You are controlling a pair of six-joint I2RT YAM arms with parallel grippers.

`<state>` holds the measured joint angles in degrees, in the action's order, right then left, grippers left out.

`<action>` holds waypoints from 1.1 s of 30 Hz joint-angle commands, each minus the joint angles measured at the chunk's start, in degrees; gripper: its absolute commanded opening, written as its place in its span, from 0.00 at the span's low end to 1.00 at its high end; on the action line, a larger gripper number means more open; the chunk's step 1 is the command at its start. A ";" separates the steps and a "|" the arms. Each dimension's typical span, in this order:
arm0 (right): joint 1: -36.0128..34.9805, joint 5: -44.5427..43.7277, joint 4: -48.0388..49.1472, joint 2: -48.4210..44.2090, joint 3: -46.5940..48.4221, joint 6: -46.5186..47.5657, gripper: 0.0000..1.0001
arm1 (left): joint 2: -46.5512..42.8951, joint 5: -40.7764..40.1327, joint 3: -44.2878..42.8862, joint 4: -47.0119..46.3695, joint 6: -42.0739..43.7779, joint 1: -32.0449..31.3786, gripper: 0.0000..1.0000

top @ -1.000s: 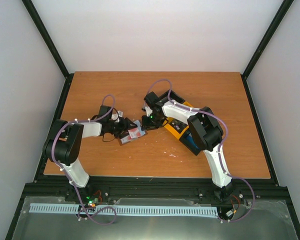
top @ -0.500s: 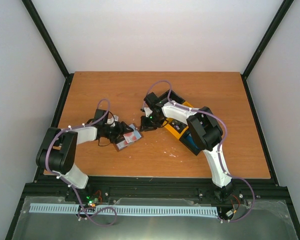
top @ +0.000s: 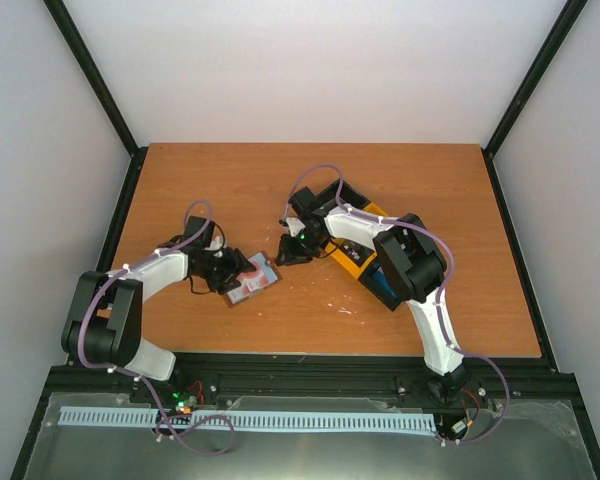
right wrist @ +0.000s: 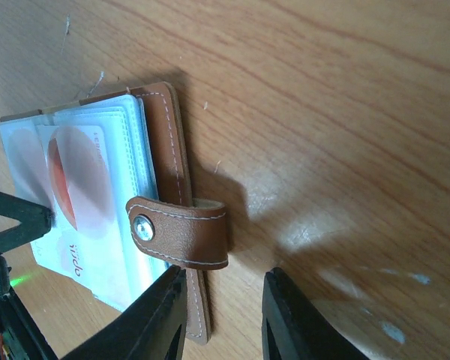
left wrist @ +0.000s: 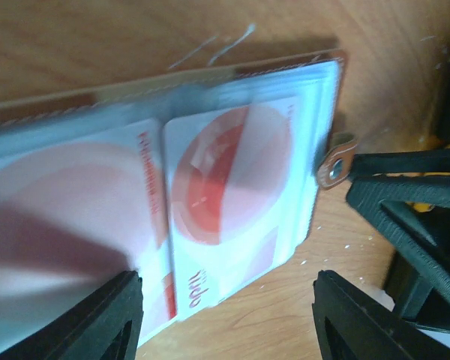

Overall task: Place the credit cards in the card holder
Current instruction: Insert the credit card into the card holder.

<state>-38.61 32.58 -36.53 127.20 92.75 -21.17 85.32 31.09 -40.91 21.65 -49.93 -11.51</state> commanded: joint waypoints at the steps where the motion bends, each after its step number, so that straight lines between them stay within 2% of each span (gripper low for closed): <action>1: -0.41 -0.85 -2.14 -0.22 -2.00 0.98 0.30 | -3.78 -4.29 -0.60 7.94 -0.12 0.41 0.64; 3: -0.50 -0.60 -2.06 -0.43 -2.40 1.28 0.31 | -4.77 -4.12 -0.14 6.76 -0.93 0.43 0.60; 5: -0.58 -0.20 -1.67 -0.62 -2.84 1.39 0.31 | -4.15 -3.34 0.18 4.87 -1.40 0.39 0.50; 7: -0.72 0.17 -1.58 -0.63 -3.30 1.56 0.31 | -2.24 -2.39 0.02 3.54 -1.33 0.39 0.45; 15: -1.45 0.81 -1.31 -0.18 -3.36 1.72 0.29 | 3.77 -0.42 -1.83 -0.96 0.06 0.35 0.36; 20: -1.63 0.96 -1.35 -0.02 -3.01 2.00 0.24 | 7.01 2.16 -4.65 -1.57 2.38 0.30 0.29; 28: -1.82 0.70 -1.80 0.20 -2.42 1.96 0.21 | 8.71 6.24 -6.78 -2.26 6.19 0.00 0.29; 31: -1.82 -1.43 -2.59 -0.29 -1.91 1.98 0.21 | 8.48 5.05 -8.00 -0.42 8.02 -0.01 0.32; 33: -1.82 -3.57 -3.24 -0.94 -1.50 1.94 0.20 | 7.47 4.36 -8.36 0.62 8.77 -0.01 0.38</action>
<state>-39.59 33.78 -36.62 126.52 90.91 -19.86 93.89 35.35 -46.48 20.64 -44.60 -11.35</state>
